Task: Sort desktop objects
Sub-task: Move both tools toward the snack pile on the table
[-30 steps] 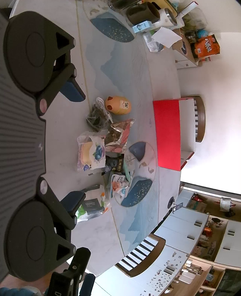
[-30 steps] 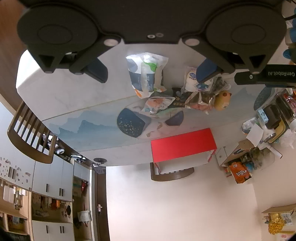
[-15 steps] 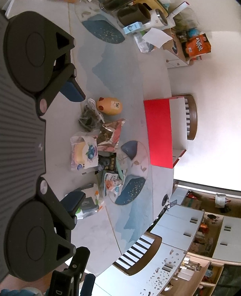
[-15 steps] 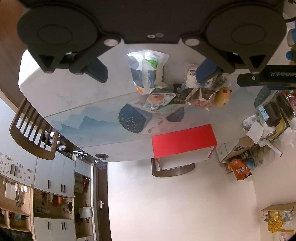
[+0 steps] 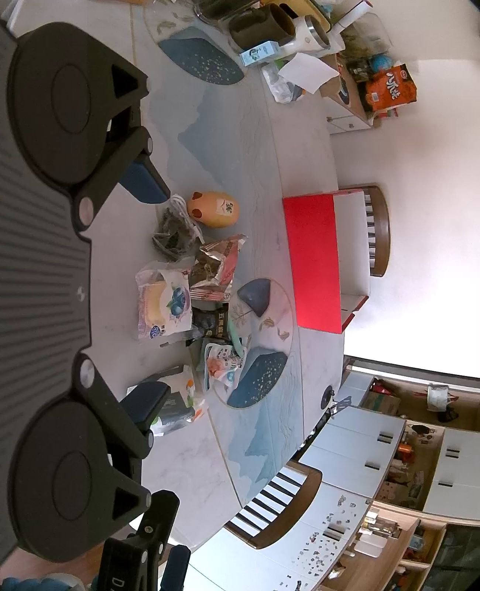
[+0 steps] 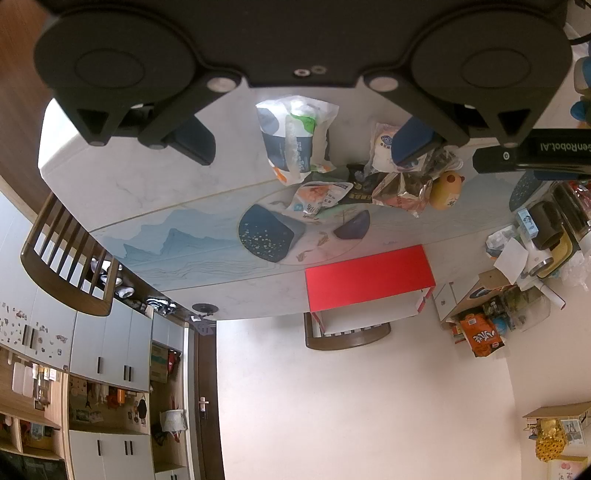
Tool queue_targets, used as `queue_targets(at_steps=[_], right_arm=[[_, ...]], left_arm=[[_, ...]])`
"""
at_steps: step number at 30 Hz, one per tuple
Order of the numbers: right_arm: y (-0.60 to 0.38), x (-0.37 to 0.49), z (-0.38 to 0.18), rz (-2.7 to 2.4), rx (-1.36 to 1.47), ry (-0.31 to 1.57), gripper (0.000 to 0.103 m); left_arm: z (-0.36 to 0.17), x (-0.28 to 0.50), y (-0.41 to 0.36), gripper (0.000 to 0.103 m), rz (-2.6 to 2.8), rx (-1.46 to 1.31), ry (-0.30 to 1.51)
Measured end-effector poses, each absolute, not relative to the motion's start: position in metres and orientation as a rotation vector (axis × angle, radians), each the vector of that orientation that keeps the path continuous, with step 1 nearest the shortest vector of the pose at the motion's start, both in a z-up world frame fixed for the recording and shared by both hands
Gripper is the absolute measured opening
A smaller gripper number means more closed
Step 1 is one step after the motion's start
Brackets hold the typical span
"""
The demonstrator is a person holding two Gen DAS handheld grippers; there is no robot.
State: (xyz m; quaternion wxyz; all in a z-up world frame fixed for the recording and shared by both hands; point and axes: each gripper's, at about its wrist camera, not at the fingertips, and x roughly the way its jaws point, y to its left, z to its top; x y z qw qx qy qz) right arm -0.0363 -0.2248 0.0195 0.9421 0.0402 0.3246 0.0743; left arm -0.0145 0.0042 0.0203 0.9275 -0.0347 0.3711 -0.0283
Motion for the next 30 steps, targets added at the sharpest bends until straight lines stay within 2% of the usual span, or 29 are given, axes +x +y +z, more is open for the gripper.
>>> queue_targets(at_steps=[19,30], right_arm=[[-0.217,-0.015,0.016,0.19,0.024,0.647,0.102],[-0.209,0.02,-0.024,0.172,-0.028,0.709,0.102]], left_arm=[[0.01,0.007,0.008,0.103,-0.092,-0.004,0.737],[-0.021,0.026,-0.002,0.103,-0.121,0.022,0.753]])
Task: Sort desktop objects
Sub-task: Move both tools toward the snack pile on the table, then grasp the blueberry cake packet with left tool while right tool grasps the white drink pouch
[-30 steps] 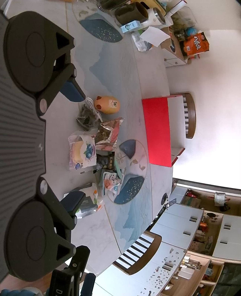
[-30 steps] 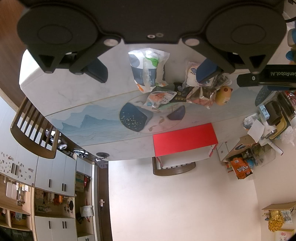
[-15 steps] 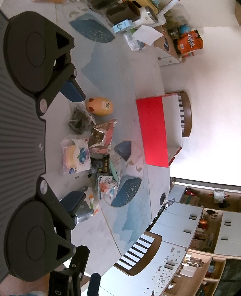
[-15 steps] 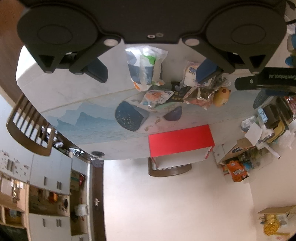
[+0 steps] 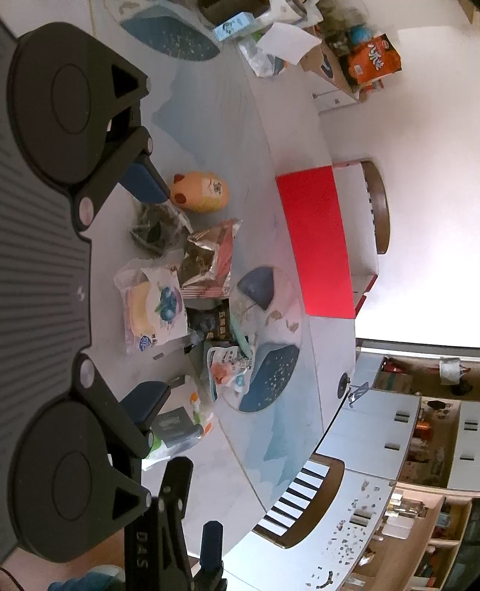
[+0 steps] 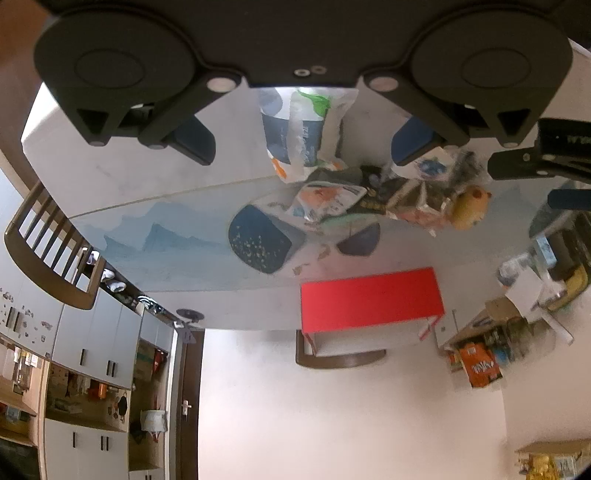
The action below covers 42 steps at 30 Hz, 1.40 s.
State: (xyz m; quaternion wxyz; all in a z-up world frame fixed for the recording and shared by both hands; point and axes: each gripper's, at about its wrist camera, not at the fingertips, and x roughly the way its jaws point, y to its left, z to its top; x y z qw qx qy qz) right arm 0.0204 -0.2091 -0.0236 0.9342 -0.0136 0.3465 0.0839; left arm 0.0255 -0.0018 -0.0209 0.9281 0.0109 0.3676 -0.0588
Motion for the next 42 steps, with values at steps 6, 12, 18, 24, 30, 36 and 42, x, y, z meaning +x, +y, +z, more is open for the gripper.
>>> queue_targets(at_steps=[6,12,18,24,30,36,42], right_arm=[[-0.213,0.037,-0.044,0.166,-0.044,0.741,0.101],[-0.217,0.053,-0.059,0.161,-0.042,0.782,0.101],[-0.216,0.066,-0.072,0.176,-0.053,0.821,0.1],[-0.213,0.077,-0.081,0.193,-0.056,0.851,0.1],[-0.217,0.087,-0.087,0.185,-0.042,0.884,0.099],[-0.214,0.097,-0.097,0.194,-0.057,0.912,0.098],[-0.214,0.103,-0.107,0.207,-0.054,0.946,0.091]], left_arm=[[-0.042,0.038,-0.002,0.103,-0.113,-0.011,0.78],[-0.065,0.048,-0.01,0.103,-0.105,0.024,0.798],[-0.081,0.058,-0.02,0.103,-0.1,0.056,0.816],[-0.091,0.068,-0.027,0.103,-0.089,0.059,0.837],[-0.101,0.078,-0.029,0.103,-0.077,0.054,0.858],[-0.112,0.086,-0.03,0.103,-0.067,0.06,0.877],[-0.115,0.087,-0.031,0.103,-0.07,0.061,0.88]])
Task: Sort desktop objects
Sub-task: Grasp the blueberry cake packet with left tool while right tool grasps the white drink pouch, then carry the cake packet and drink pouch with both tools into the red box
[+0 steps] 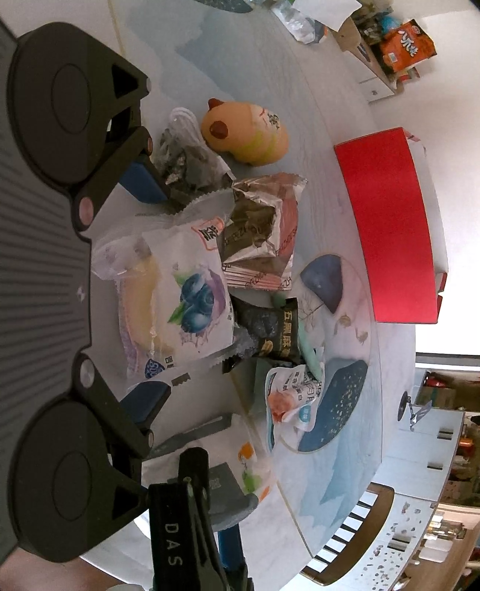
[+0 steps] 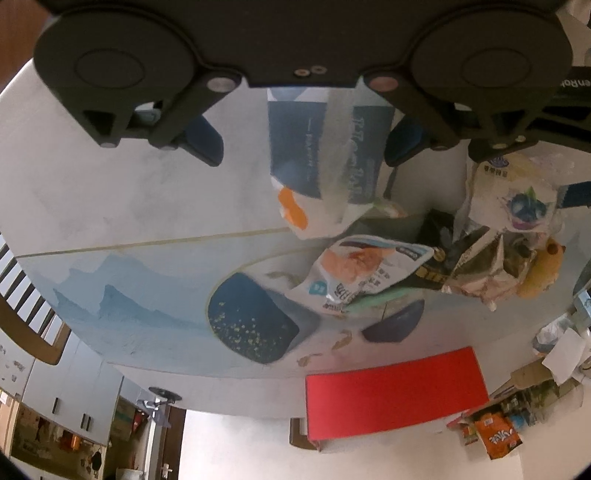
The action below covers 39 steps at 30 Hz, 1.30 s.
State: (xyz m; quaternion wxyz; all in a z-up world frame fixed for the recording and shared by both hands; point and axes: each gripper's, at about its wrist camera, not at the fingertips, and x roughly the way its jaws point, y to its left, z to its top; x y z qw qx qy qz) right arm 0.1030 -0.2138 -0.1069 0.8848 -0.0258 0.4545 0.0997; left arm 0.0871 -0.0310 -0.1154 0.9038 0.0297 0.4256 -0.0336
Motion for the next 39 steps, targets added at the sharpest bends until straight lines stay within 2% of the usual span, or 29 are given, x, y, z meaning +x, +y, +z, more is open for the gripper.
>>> queue_targets(at_steps=[2,4,7,9,10,13,20,26,39], right_arm=[[-0.213,0.104,-0.107,0.214,-0.05,0.949,0.089],[-0.212,0.105,-0.106,0.224,-0.05,0.952,0.079],[-0.211,0.105,-0.105,0.237,-0.042,0.956,0.07],[-0.21,0.105,-0.104,0.241,-0.039,0.957,0.066],[-0.209,0.105,-0.103,0.241,-0.038,0.958,0.064],[-0.208,0.104,-0.101,0.235,-0.033,0.956,0.056],[-0.206,0.1,-0.093,0.221,-0.034,0.939,0.045],[-0.206,0.096,-0.083,0.206,-0.037,0.919,0.042],[-0.201,0.084,-0.065,0.183,-0.025,0.895,0.042]], left_arm=[[-0.116,0.088,-0.03,0.102,-0.072,0.053,0.882],[-0.115,0.089,-0.03,0.102,-0.075,0.047,0.882],[-0.115,0.091,-0.028,0.097,-0.085,0.025,0.89],[-0.114,0.091,-0.028,0.092,-0.091,0.012,0.891],[-0.113,0.092,-0.027,0.086,-0.098,0.005,0.893],[-0.111,0.094,-0.026,0.081,-0.102,-0.013,0.905],[-0.107,0.097,-0.021,0.065,-0.113,-0.058,0.916],[-0.103,0.095,-0.015,0.059,-0.125,-0.1,0.917],[-0.085,0.082,-0.005,0.058,-0.16,-0.14,0.892]])
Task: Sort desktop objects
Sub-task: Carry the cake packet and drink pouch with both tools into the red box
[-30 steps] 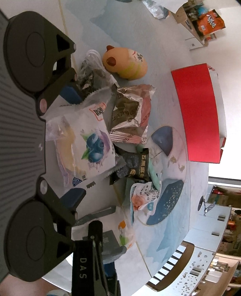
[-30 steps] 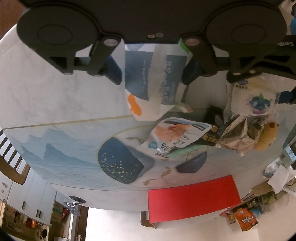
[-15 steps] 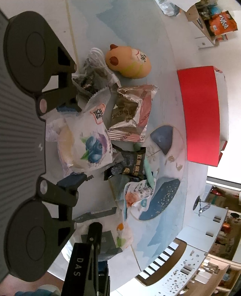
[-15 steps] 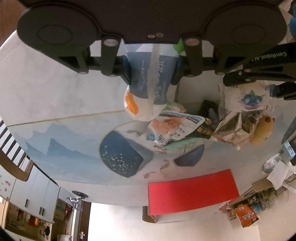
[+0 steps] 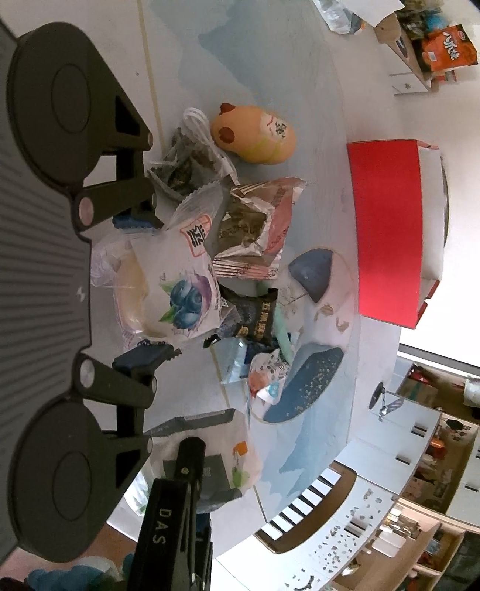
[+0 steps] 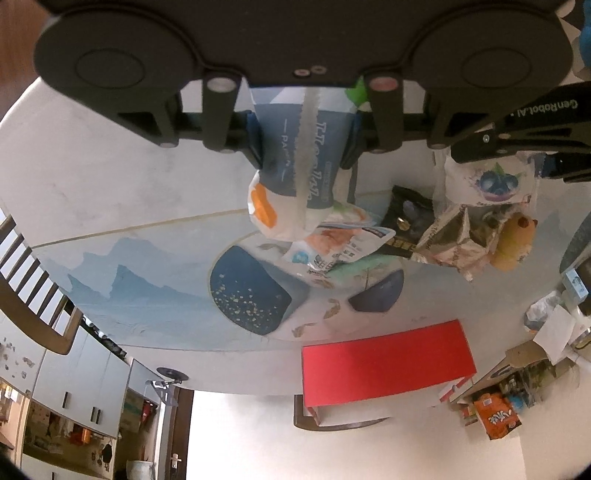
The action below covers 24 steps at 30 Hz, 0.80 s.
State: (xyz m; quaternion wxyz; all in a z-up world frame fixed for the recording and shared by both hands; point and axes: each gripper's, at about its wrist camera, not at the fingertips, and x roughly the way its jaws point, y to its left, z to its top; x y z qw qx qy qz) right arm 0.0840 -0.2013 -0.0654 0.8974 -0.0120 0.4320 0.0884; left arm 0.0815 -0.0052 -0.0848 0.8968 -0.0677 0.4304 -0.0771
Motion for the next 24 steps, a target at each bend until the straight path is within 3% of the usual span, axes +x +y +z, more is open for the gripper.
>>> queue_targets(at_steps=[24], right_arm=[[-0.177,0.064,0.006,0.222,-0.028,0.788,0.042]], left_arm=[[0.001,0.058,0.005,0.058,-0.195,-0.069,0.755]])
